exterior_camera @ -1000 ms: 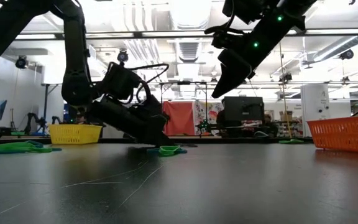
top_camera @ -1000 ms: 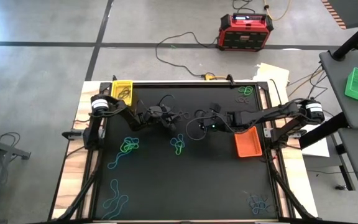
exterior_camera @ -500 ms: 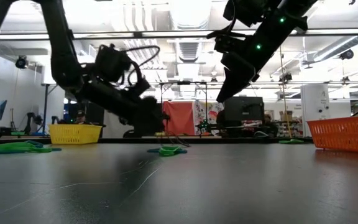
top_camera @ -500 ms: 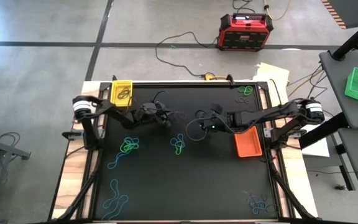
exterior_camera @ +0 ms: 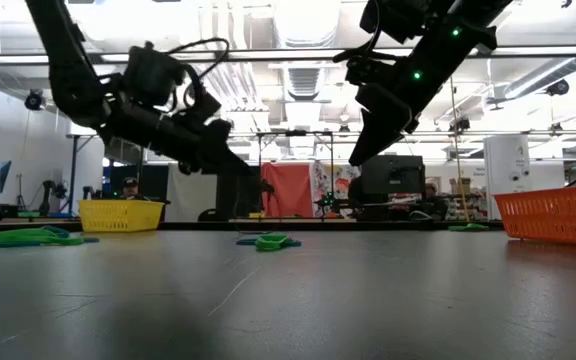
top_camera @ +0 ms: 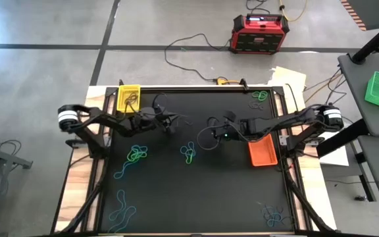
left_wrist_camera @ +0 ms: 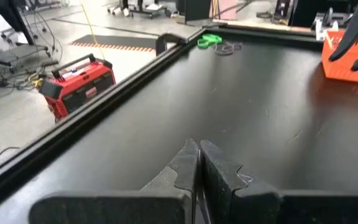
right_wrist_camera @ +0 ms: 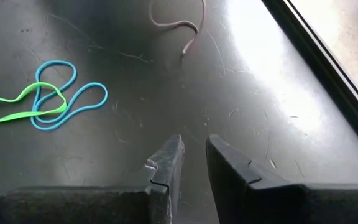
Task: Sort rubber bands into baskets
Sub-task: Put the purple rubber band into the yellow bin
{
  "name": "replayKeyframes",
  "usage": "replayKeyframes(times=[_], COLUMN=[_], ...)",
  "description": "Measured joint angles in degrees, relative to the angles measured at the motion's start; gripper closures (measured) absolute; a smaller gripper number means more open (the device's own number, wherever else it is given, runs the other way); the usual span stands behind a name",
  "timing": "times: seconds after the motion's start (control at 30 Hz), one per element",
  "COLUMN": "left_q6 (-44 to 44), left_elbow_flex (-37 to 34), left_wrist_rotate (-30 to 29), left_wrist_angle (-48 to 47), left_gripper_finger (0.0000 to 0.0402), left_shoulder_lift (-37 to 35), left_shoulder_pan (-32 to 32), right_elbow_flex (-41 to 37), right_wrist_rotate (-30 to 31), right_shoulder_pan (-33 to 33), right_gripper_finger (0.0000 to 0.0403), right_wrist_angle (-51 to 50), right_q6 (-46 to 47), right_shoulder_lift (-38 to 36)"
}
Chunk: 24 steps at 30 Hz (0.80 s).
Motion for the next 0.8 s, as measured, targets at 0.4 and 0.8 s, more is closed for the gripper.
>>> replayKeyframes(times=[0.4, 0.8], left_q6=[0.1, -3.2], left_elbow_flex=[-0.9, -1.4], left_wrist_rotate=[0.0, 0.3], left_wrist_angle=[-1.5, 0.7], left_gripper_finger=[0.0401, 0.0401], left_shoulder_lift=[-2.6, 13.7], left_shoulder_pan=[0.0, -0.1], right_elbow_flex=[0.0, -0.2], right_wrist_rotate=[0.1, 0.2], right_shoulder_pan=[0.0, 0.0], right_gripper_finger=[0.0339, 0.0339], right_wrist_angle=[0.2, 0.1], right_q6=[0.0, -1.0], right_shoulder_lift=[0.0, 0.0])
